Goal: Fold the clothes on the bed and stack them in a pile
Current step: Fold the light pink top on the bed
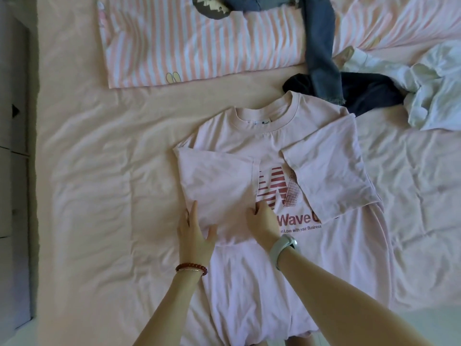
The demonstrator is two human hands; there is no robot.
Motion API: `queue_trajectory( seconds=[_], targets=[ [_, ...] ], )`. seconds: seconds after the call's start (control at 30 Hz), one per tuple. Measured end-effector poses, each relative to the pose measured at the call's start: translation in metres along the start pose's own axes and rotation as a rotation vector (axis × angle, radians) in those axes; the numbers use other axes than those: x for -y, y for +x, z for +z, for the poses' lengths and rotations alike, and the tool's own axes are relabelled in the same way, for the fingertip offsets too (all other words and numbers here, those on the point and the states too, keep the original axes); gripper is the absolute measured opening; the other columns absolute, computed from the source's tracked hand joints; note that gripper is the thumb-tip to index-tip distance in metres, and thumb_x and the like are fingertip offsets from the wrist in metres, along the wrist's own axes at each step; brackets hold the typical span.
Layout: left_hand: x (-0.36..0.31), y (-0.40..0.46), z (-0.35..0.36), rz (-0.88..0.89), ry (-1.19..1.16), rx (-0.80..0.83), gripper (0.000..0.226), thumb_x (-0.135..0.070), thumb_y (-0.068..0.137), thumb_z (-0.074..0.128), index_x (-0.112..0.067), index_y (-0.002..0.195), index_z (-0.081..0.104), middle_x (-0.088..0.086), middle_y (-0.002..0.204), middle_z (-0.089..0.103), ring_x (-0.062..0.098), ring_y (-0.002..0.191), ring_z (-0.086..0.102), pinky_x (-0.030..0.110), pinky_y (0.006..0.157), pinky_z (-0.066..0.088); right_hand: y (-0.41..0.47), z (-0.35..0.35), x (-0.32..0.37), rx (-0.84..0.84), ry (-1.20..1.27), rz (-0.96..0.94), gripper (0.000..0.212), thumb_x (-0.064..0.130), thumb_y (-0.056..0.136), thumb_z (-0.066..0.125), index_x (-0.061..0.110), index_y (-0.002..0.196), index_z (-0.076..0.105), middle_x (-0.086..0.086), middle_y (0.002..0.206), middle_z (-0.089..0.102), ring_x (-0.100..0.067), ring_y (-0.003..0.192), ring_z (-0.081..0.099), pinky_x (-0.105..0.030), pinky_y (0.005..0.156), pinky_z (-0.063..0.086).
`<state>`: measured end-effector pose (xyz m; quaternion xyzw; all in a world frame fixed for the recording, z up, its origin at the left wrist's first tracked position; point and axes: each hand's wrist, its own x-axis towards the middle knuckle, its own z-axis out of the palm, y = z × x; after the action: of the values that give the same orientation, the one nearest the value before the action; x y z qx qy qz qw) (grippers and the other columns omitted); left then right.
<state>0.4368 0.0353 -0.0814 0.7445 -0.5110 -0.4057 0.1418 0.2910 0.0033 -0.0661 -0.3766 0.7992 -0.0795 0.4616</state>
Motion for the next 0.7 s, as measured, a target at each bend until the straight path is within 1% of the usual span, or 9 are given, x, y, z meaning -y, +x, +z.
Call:
queue_trajectory(
  seconds=[0.13,0.2,0.27,0.33,0.4,0.47,0.57,0.63,0.7],
  targets=[
    [-0.005,-0.007,0.012,-0.001,0.116,-0.028,0.072,-0.019,0.083,0.066,-0.014,0.144,0.029,0.019,0.148,0.023,0.033,0.135,0.023,0.033,0.108,0.021,-0.019,-0.007,-0.005,-0.240,-0.083,-0.323,0.009,0.014,0.093,0.040,0.013,0.086,0.035,0.001,0.077,0.041,-0.027,0.064,0.044,-0.032,0.051,0.027],
    [-0.009,-0.009,0.018,-0.054,0.171,-0.007,0.071,-0.023,0.083,0.065,-0.020,0.144,0.029,0.017,0.150,0.016,0.034,0.135,0.021,0.040,0.107,0.025,-0.017,-0.017,-0.019,-0.245,-0.170,-0.324,0.008,0.015,0.093,0.041,0.009,0.096,0.044,-0.005,0.080,0.053,-0.033,0.077,0.053,-0.036,0.060,0.037],
    [-0.013,-0.008,0.021,-0.097,0.240,-0.008,0.070,-0.026,0.083,0.063,-0.022,0.144,0.029,0.015,0.152,0.011,0.034,0.138,0.016,0.046,0.105,0.027,-0.008,-0.029,-0.033,-0.147,-0.193,-0.233,0.027,0.016,0.094,0.040,0.006,0.118,0.042,-0.012,0.089,0.063,-0.036,0.088,0.057,-0.038,0.071,0.042],
    [-0.018,-0.001,0.020,-0.035,0.330,-0.046,0.068,-0.027,0.082,0.063,-0.022,0.143,0.034,0.016,0.154,0.011,0.035,0.140,0.014,0.052,0.106,0.024,0.003,-0.042,-0.044,-0.020,-0.207,-0.208,0.032,0.019,0.094,0.039,0.012,0.125,0.040,-0.010,0.087,0.064,-0.031,0.081,0.059,-0.035,0.065,0.043],
    [-0.027,0.014,0.019,0.121,0.434,-0.077,0.064,-0.031,0.082,0.064,-0.021,0.140,0.039,0.016,0.153,0.018,0.040,0.139,0.018,0.059,0.106,0.020,0.014,-0.058,-0.051,-0.008,-0.236,-0.270,0.033,0.021,0.094,0.041,0.016,0.126,0.045,0.001,0.086,0.062,-0.022,0.078,0.059,-0.029,0.063,0.041],
    [-0.037,0.032,0.021,0.315,0.528,-0.074,0.060,-0.036,0.084,0.062,-0.021,0.139,0.042,0.017,0.151,0.024,0.044,0.137,0.022,0.065,0.104,0.018,0.025,-0.071,-0.054,-0.012,-0.245,-0.385,0.035,0.021,0.093,0.044,0.015,0.128,0.046,0.002,0.095,0.062,-0.018,0.088,0.059,-0.028,0.071,0.045],
    [-0.047,0.054,0.032,0.433,0.628,0.100,0.059,-0.043,0.091,0.049,-0.026,0.144,0.031,0.013,0.155,0.013,0.038,0.142,0.011,0.059,0.109,0.012,0.026,-0.068,-0.054,0.196,-0.203,-0.463,0.049,0.023,0.090,0.053,0.014,0.136,0.037,0.005,0.102,0.061,-0.015,0.095,0.057,-0.030,0.082,0.048],
    [-0.043,0.067,0.039,0.359,0.680,0.128,0.059,-0.044,0.094,0.040,-0.029,0.147,0.020,0.008,0.157,0.005,0.032,0.143,0.003,0.049,0.111,0.008,0.020,-0.054,-0.055,0.337,-0.116,-0.376,0.066,0.026,0.086,0.059,0.018,0.143,0.026,0.002,0.111,0.062,-0.018,0.107,0.055,-0.034,0.092,0.046],
    [-0.038,0.075,0.043,0.296,0.714,0.106,0.060,-0.046,0.094,0.037,-0.030,0.147,0.015,0.006,0.157,0.003,0.029,0.143,0.002,0.043,0.112,0.007,0.017,-0.042,-0.059,0.346,-0.012,-0.276,0.074,0.027,0.084,0.062,0.027,0.145,0.020,-0.002,0.113,0.060,-0.018,0.111,0.054,-0.033,0.096,0.044]
  ],
)
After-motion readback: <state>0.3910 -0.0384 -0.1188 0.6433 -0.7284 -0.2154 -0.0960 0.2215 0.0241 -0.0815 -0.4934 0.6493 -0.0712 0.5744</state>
